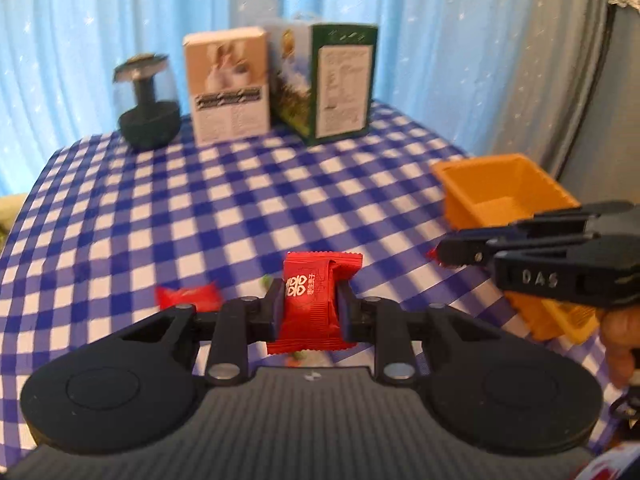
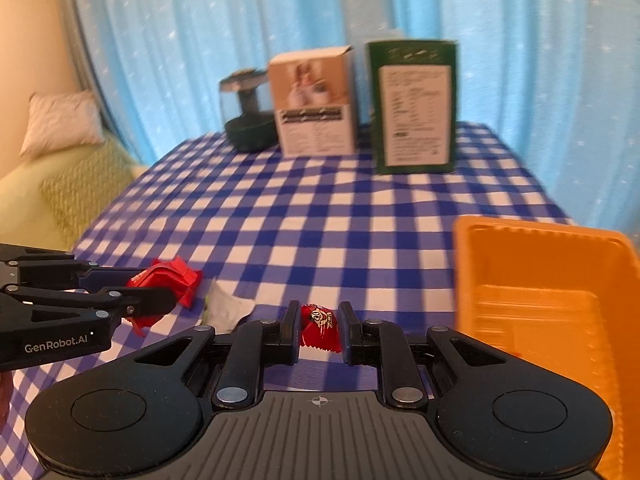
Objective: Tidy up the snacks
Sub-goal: 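Carry both candies over the orange tray and open both tools to drop them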
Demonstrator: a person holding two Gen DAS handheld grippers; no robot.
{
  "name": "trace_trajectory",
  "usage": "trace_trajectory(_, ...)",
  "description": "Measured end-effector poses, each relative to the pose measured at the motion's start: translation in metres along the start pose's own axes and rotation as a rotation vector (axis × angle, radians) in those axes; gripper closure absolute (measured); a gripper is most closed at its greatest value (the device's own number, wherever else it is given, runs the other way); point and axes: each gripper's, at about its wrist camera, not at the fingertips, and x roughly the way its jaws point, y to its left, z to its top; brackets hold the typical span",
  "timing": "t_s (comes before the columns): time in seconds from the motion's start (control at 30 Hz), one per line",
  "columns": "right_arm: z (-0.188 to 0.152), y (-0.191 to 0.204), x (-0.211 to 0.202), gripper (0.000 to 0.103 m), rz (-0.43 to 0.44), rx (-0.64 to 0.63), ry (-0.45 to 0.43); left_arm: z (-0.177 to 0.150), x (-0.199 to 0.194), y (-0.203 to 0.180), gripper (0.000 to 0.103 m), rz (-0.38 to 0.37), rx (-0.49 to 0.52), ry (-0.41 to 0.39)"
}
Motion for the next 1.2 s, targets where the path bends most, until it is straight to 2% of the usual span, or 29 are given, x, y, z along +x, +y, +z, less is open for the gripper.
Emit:
trace_trajectory(0.4,-0.011,-0.036,-0.063,0.084,-0.137,0.083,-0.107,0.023,-0.009,-0.065,0.079,-0.093,0.015,-0.055)
trace_trajectory(0.77,-0.027,-0.09,-0.099,0.084,-0.284,0.197,-0.134,0.036,-0.001,-0.127,0.079,-0.194,0.054,-0.061)
trace_trajectory(1.2,-0.037,-0.124,-0.116,0.084,-0.349,0.264,-0.143,0.038,0.021,-0.166,0.079,-0.241,0.086,-0.032)
